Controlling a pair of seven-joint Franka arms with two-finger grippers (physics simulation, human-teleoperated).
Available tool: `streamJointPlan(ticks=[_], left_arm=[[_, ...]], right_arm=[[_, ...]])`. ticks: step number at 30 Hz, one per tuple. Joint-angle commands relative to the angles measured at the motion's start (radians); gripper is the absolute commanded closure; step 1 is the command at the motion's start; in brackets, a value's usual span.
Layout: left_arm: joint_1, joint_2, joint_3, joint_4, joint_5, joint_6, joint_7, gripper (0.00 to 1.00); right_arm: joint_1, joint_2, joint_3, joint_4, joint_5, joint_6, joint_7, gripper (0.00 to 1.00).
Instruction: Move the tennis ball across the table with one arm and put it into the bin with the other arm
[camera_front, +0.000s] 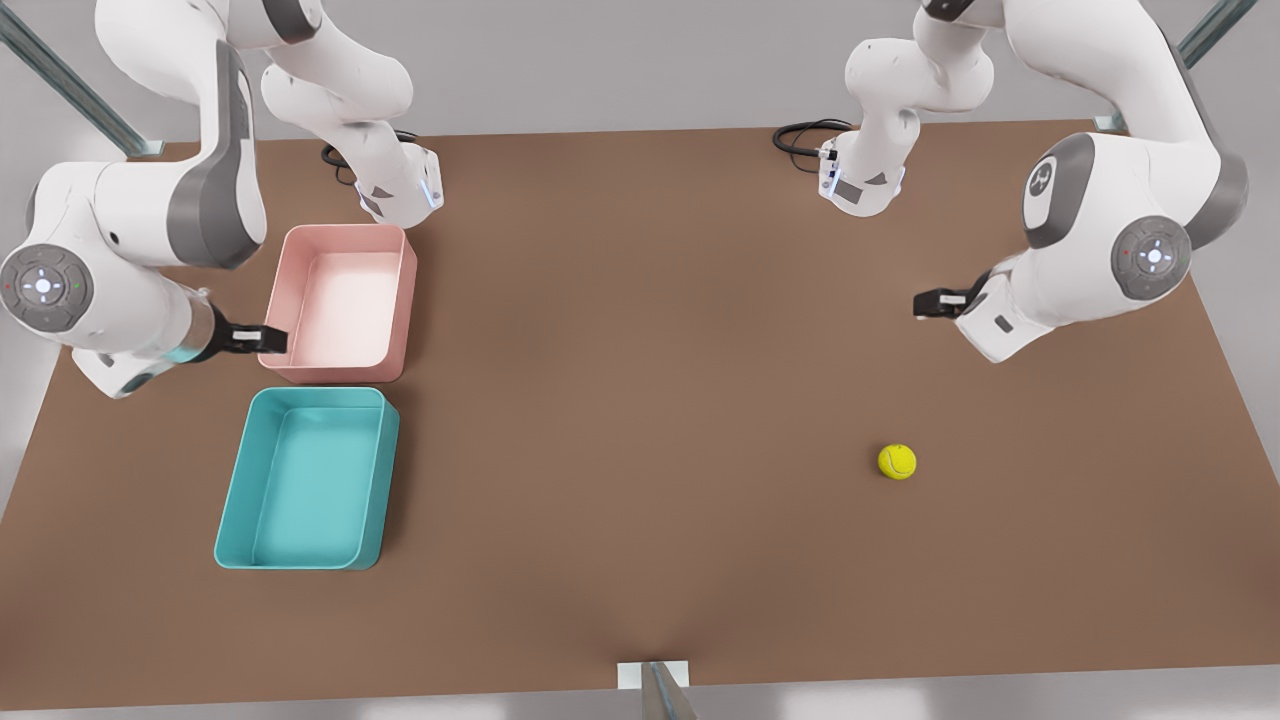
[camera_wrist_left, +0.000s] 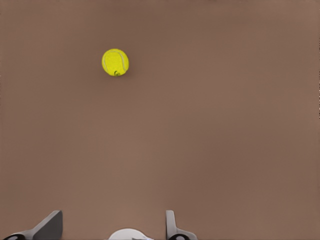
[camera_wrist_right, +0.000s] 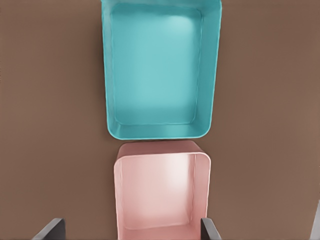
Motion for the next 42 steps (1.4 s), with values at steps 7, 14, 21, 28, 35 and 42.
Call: streamJointPlan(ticks=[7, 14, 21, 28, 35, 42], left_arm=[[0.018, 0.321, 0.007, 0.104, 0.001, 0.264, 0.292, 0.79], [0.11, 0.492, 0.001, 0.075, 0.049, 0.614, 1.821, 0.79], [0.155, 0.498, 0.002, -0.069, 0.074, 0.77, 2.003, 0.79], [0.175, 0.501, 0.001, -0.158, 0.117, 0.817, 1.928, 0.79], [0.179, 0.511, 0.001, -0.233, 0.121, 0.884, 1.943, 0.79], [0.136, 0.518, -0.024, -0.243, 0.117, 0.898, 1.673, 0.79]], right_arm=[[0.01, 0.006, -0.002, -0.052, -0.014, 0.173, -0.071, 0.0], [0.016, 0.008, -0.005, -0.08, 0.012, 0.234, -0.073, 0.0], [0.018, 0.019, -0.002, -0.08, 0.01, 0.231, -0.071, 0.0], [0.018, 0.022, -0.002, -0.079, 0.007, 0.231, -0.071, 0.0], [0.024, 0.028, -0.002, -0.074, 0.006, 0.231, -0.071, 0.0], [0.024, 0.028, -0.002, -0.074, 0.004, 0.229, -0.071, 0.0]])
